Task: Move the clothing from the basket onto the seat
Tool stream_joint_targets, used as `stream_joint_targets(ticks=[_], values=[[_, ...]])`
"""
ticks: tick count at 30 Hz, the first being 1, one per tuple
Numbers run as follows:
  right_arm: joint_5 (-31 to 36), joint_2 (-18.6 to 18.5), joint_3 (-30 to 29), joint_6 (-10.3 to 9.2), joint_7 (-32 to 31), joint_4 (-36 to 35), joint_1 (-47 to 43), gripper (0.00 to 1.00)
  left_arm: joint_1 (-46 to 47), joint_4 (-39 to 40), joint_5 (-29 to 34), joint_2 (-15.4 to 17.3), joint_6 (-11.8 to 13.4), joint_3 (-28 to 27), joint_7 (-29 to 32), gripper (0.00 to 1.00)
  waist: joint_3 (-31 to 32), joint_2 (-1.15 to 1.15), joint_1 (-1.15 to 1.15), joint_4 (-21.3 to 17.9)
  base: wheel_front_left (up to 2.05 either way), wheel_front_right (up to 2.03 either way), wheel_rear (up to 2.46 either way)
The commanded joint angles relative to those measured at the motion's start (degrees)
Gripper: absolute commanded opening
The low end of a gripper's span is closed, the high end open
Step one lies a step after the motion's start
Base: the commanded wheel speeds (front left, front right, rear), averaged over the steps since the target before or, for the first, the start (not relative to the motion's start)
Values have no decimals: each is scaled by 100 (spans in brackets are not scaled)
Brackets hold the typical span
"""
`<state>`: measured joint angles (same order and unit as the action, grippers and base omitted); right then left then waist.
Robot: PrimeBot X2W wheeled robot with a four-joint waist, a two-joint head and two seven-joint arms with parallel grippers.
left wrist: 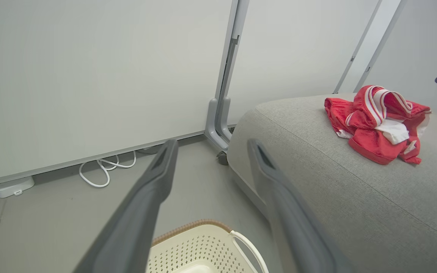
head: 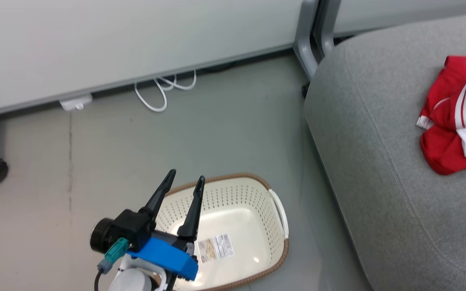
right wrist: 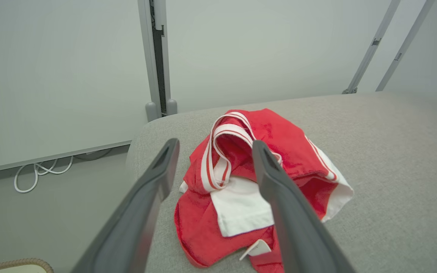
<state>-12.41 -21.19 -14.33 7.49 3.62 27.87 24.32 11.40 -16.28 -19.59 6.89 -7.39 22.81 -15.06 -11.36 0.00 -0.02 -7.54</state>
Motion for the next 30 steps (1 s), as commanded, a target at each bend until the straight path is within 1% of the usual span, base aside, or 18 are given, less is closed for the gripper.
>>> stream_joint_targets(ticks=[1, 9, 17, 19, 26, 30], values=[[70, 114, -44, 1, -31, -161, -250, 100, -119, 1, -6, -28, -15, -101, -17, 100, 427, 0, 2, 159, 0, 0, 0], [289, 775, -3, 1, -161, -1181, -1362, 100, -639, -11, 66, -111, -15, -573, -18, 100, 967, 0, 2, 459, 0, 0, 0], [465, 1351, 221, 1, -205, -2041, -2145, 100, -882, -36, 172, -138, -15, -1022, -17, 100, 1166, 0, 2, 773, 0, 0, 0], [492, 1382, 260, 1, -198, -2101, -2214, 100, -887, -44, 203, -128, -15, -1068, -16, 100, 1175, 0, 2, 809, 0, 0, 0], [483, 1670, 467, 1, -82, -2314, -2598, 100, -822, -171, 244, -88, -15, -1284, -17, 100, 1228, 0, 2, 1014, 0, 0, 0], [435, 1753, 708, 1, -29, -2320, -2751, 100, -833, -282, 234, -67, -15, -1378, -17, 100, 1240, 0, 2, 1075, 0, 0, 0]])
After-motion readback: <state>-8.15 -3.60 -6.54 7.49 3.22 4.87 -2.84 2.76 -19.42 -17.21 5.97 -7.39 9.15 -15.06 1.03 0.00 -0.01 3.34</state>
